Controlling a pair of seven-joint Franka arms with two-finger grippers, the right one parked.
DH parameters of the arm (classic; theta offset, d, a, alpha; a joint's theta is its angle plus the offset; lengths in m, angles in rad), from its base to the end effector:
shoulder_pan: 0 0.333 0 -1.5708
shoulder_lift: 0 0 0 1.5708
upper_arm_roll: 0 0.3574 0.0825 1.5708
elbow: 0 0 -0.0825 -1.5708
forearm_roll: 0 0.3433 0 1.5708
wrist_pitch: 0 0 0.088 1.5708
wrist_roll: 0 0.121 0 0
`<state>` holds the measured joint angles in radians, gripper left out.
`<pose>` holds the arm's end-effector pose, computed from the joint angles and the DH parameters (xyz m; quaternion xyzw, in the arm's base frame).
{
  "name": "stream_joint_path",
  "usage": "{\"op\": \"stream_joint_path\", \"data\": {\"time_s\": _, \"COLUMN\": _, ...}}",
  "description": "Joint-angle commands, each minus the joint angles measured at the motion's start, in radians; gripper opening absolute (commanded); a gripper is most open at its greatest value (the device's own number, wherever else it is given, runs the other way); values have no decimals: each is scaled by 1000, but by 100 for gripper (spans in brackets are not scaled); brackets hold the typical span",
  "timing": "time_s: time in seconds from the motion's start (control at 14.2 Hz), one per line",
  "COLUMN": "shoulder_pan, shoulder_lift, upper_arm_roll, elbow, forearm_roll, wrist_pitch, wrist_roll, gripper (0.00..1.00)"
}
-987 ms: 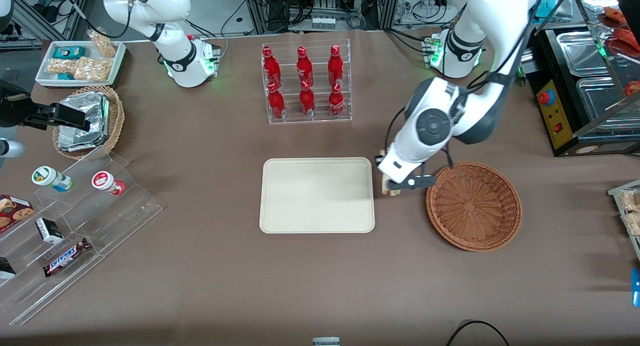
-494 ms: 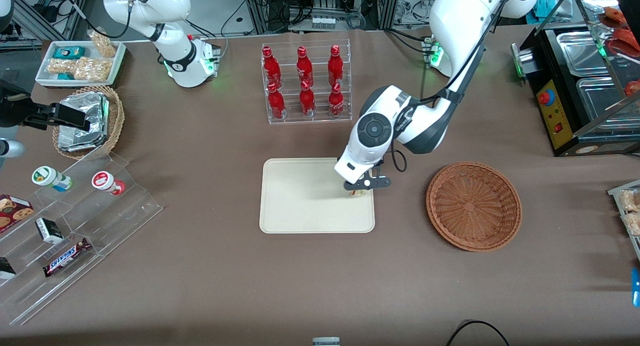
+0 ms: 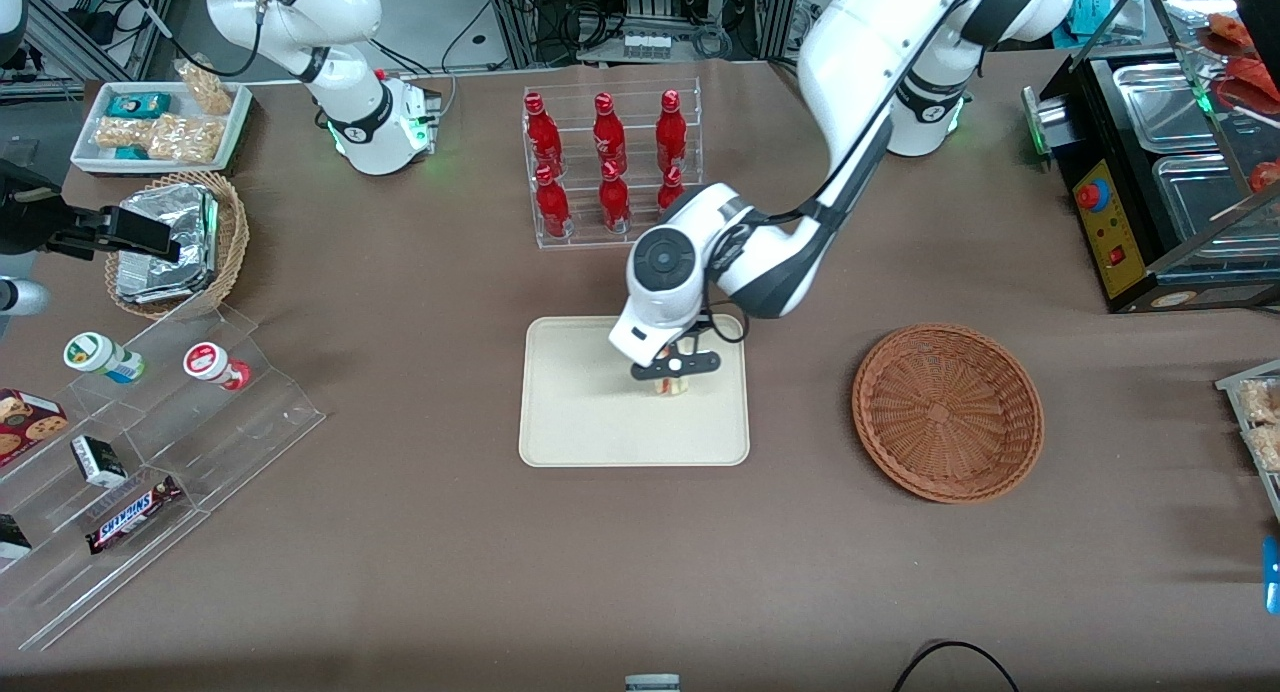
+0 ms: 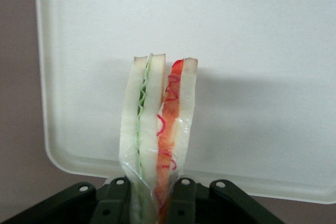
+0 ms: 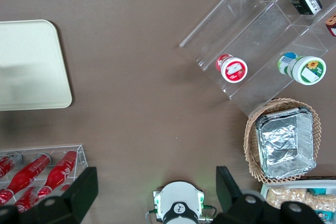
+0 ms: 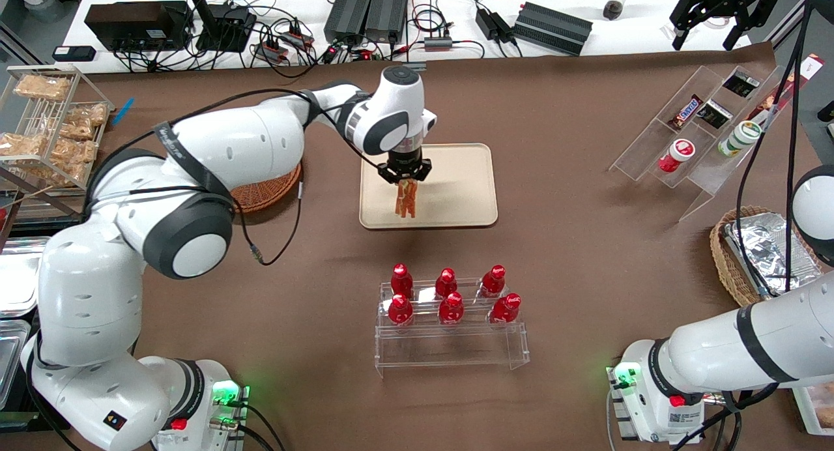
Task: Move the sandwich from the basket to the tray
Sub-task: 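Lower the sandwich onto the tray center and open the left gripper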
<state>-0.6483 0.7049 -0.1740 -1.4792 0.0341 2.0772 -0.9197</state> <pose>0.4939 -0.4926 0.2972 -0.9963 -0.0572 0.0637 0.0094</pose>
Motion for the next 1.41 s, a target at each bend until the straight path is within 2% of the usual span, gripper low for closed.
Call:
{"op": "stream_joint_path", "data": {"time_s": 0.0, "shoulder_pan": -19, "shoulder_lift": 48, "upper_arm_roll": 13, "elbow": 76, "forearm_roll": 18, "wrist_pitch": -17, "wrist_roll": -30, "gripper": 24}}
{"op": "stream_joint_path", "data": {"time_s": 0.07, "shoulder_pan": -19, "shoulder_lift": 56, "upper_arm_roll": 13, "elbow": 77, "forearm_roll": 16, "wrist_pitch": -14, "wrist_roll": -31, "gripper": 35}}
{"op": "stream_joint_path", "data": {"time_s": 0.71, "shoulder_pan": -17, "shoulder_lift": 57, "upper_arm_roll": 13, "elbow": 83, "forearm_roll": 9, "wrist_pitch": 6, "wrist_roll": -33, "gripper": 39}}
{"op": "stream_joint_path", "data": {"time_s": 0.78, "shoulder_pan": -17, "shoulder_lift": 59, "upper_arm_roll": 13, "elbow": 85, "forearm_roll": 9, "wrist_pitch": 6, "wrist_roll": -33, "gripper": 43}}
{"op": "stream_joint_path", "data": {"time_s": 0.85, "shoulder_pan": -17, "shoulder_lift": 61, "upper_arm_roll": 13, "elbow": 92, "forearm_roll": 10, "wrist_pitch": 7, "wrist_roll": -33, "gripper": 59}}
{"op": "stream_joint_path", "data": {"time_s": 0.92, "shoulder_pan": -19, "shoulder_lift": 61, "upper_arm_roll": 13, "elbow": 94, "forearm_roll": 12, "wrist_pitch": 7, "wrist_roll": -33, "gripper": 83}}
{"op": "stream_joint_path", "data": {"time_s": 0.99, "shoulder_pan": -19, "shoulder_lift": 59, "upper_arm_roll": 14, "elbow": 96, "forearm_roll": 15, "wrist_pitch": 7, "wrist_roll": -31, "gripper": 95}}
{"op": "stream_joint_path", "data": {"time_s": 1.06, "shoulder_pan": -19, "shoulder_lift": 56, "upper_arm_roll": 14, "elbow": 97, "forearm_roll": 15, "wrist_pitch": 7, "wrist_roll": -33, "gripper": 99}}
{"op": "stream_joint_path", "data": {"time_s": 1.34, "shoulder_pan": 5, "shoulder_lift": -23, "upper_arm_roll": 24, "elbow": 102, "forearm_roll": 9, "wrist_pitch": -21, "wrist_roll": -34, "gripper": 100}}
